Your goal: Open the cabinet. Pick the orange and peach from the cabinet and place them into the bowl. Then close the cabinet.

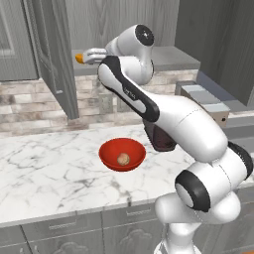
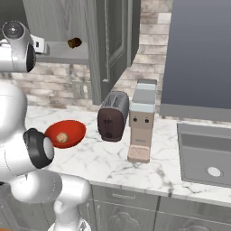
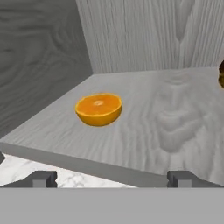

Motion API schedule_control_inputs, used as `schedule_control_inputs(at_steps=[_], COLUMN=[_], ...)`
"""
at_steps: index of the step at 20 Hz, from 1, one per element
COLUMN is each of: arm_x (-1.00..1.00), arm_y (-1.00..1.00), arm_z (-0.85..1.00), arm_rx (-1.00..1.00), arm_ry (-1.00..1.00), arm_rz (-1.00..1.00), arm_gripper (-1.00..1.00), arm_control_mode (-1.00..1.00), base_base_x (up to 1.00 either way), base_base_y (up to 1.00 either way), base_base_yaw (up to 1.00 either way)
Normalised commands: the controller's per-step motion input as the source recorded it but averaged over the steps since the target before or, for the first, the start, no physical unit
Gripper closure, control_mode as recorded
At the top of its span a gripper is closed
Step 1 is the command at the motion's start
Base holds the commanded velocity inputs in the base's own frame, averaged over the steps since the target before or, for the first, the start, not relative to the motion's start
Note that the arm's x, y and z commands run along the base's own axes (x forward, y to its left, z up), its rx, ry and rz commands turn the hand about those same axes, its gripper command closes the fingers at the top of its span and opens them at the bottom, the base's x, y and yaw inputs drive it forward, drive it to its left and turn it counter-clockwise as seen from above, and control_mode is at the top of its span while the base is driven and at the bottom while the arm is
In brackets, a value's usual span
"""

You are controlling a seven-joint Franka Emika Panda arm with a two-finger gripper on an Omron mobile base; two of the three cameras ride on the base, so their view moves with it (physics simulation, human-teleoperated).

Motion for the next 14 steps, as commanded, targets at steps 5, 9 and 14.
schedule_control_inputs(at_steps=[5, 9, 14], arm_x=[0.21, 0.13, 0.17], arm_y=[0.15, 0.21, 0.2], arm_z=[0.06, 0.19, 0.1], arm_rx=[0.0, 0.0, 0.0], arm_ry=[0.0, 0.0, 0.0], arm_rz=[0.0, 0.0, 0.0], arm_gripper=[-1.0, -1.0, -1.0], arm_control_mode=[-1.0, -1.0, -1.0], base_base_x=[0.0, 0.0, 0.0], base_base_y=[0.0, 0.0, 0.0], base_base_yaw=[0.0, 0.0, 0.0])
